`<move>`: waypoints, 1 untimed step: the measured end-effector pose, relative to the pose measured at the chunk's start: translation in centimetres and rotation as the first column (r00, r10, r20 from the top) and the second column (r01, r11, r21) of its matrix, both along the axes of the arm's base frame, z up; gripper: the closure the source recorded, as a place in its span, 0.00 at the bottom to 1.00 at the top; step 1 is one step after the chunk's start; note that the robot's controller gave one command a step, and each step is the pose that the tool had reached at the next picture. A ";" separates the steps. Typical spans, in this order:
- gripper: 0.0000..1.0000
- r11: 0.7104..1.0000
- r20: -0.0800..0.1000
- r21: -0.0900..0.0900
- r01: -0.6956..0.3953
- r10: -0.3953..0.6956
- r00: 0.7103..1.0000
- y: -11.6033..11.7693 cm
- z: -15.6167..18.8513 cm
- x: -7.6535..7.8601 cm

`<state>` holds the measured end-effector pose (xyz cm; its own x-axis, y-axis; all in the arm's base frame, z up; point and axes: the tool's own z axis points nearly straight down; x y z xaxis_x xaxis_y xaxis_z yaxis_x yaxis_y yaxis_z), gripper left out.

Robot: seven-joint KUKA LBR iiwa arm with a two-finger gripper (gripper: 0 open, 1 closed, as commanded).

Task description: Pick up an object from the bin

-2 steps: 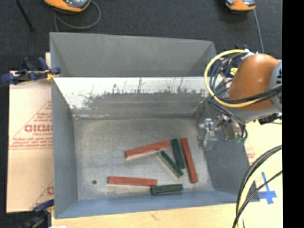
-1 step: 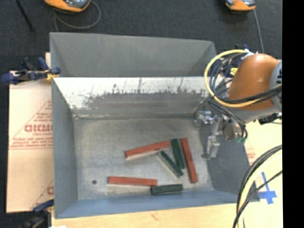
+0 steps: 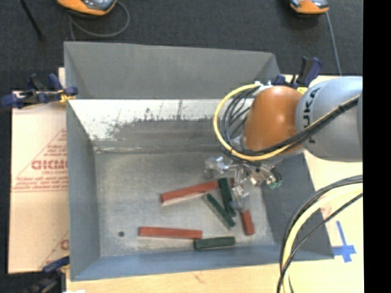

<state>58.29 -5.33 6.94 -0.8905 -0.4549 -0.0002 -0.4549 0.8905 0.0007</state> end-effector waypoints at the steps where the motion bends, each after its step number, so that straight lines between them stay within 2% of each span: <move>1: 1.00 1.000 0.004 -0.001 0.002 -0.002 1.000 -0.2 0.4 0.2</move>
Offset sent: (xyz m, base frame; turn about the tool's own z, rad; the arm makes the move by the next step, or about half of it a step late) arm 0.0000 0.0000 0.0000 0.0000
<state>58.45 -5.51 7.31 -0.8913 -0.4533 -0.0030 -0.4533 0.8913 -0.0024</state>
